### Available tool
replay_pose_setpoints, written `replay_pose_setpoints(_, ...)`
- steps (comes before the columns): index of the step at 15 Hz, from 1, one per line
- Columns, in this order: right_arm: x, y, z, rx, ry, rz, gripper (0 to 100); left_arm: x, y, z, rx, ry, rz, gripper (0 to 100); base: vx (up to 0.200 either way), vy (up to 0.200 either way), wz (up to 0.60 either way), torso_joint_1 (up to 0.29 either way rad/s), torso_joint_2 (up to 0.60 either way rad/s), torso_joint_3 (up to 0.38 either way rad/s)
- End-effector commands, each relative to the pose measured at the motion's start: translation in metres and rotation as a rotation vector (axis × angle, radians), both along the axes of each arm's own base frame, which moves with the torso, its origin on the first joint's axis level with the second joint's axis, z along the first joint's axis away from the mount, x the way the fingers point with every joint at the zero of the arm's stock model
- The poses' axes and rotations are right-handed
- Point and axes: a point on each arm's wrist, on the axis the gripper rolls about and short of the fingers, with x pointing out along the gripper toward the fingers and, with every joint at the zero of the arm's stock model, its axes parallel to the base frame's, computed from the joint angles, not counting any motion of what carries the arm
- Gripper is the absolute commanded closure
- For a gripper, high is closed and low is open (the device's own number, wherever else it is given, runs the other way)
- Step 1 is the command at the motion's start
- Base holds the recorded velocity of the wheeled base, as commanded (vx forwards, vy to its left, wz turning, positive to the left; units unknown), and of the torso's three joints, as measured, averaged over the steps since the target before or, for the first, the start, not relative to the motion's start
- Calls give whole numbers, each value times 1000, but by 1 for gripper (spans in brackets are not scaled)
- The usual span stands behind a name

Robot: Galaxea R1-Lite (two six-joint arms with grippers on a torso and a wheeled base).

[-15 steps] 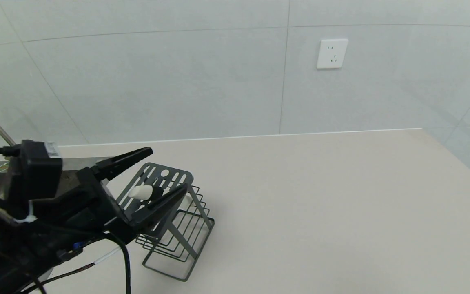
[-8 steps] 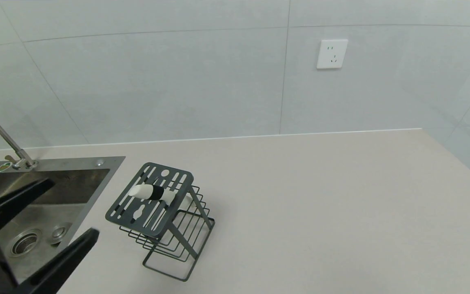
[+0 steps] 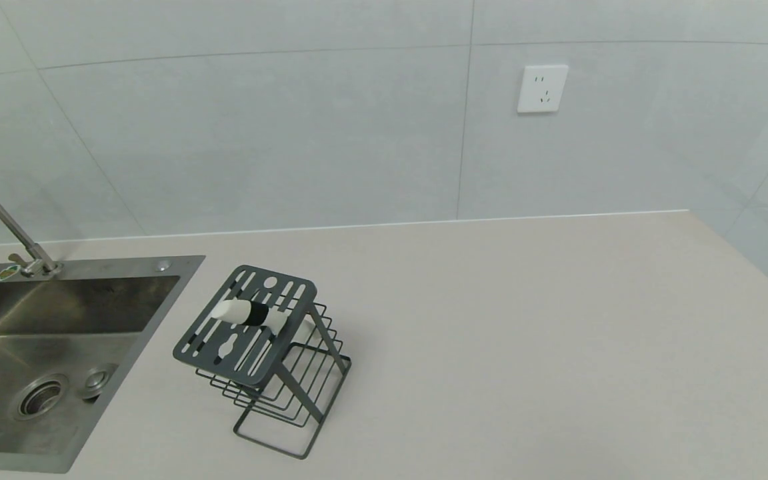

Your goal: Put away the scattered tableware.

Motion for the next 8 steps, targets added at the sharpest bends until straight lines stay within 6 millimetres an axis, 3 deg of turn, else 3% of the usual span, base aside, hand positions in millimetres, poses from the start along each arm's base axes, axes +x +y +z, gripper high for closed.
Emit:
replay_pose_setpoints(1, 0, 0, 0, 0, 0, -2, 100, -9, 1, -3, -26, -105, 79, 0, 0, 0, 0, 0, 0, 0)
replay_pose_setpoints(8, 0, 0, 0, -33, 8, 15, 100, -9, 1, -7, -39, -72, 69, 0, 0, 0, 0, 0, 0, 0)
